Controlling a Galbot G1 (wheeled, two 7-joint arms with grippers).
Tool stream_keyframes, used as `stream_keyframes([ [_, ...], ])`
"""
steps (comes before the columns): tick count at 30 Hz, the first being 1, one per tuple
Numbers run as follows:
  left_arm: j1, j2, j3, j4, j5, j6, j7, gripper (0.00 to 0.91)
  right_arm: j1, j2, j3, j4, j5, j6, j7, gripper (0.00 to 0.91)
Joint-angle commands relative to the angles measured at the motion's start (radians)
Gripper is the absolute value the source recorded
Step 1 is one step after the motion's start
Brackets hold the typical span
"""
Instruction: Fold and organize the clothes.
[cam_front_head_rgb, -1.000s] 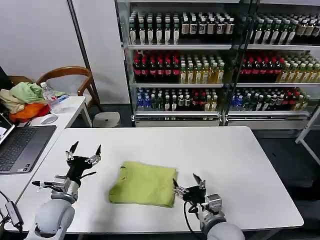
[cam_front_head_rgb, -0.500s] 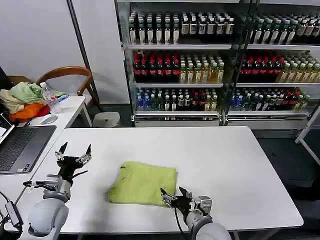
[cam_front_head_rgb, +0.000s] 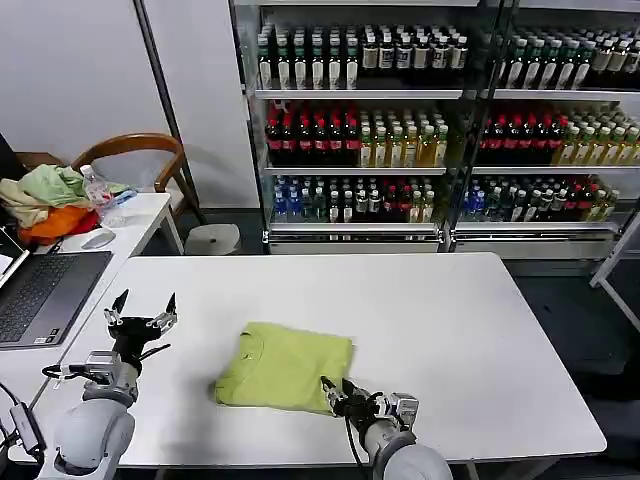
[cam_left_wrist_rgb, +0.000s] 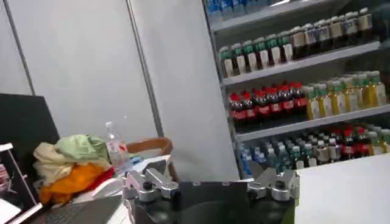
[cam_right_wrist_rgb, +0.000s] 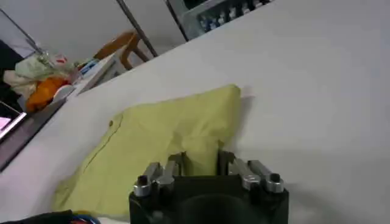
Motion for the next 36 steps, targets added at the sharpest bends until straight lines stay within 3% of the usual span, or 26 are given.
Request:
stream_keyframes([
  [1,0.002,-0.001,0.001,0.004,-0.003,0.008,-0.011,0.907,0.004,0.005,-0.008,-0.022,0.031,-0.003,0.015,0.000],
  [4,0.002,-0.004,0.005,0.003,-0.003,0.009,-0.012,0.907,0.016,0.003,-0.001,-0.024,0.014,-0.005,0.013,0.000],
  [11,0.006,0.003,0.005,-0.009,-0.007,0.013,-0.012,0.907,0.103,-0.030,0.057,-0.055,-0.082,-0.019,-0.052,0.000],
  [22,0.014,0.007,-0.003,-0.004,-0.007,0.009,-0.012,0.907,0.142,-0.030,0.086,-0.033,-0.130,-0.005,-0.073,0.000],
  [31,0.016,0.005,0.002,0.001,-0.005,0.006,-0.012,0.907,0.150,-0.036,0.108,-0.044,-0.153,0.007,-0.071,0.000],
  [36,0.015,0.000,0.009,0.004,-0.003,0.005,-0.013,0.907,0.139,-0.030,0.105,-0.066,-0.186,0.044,-0.043,0.000],
])
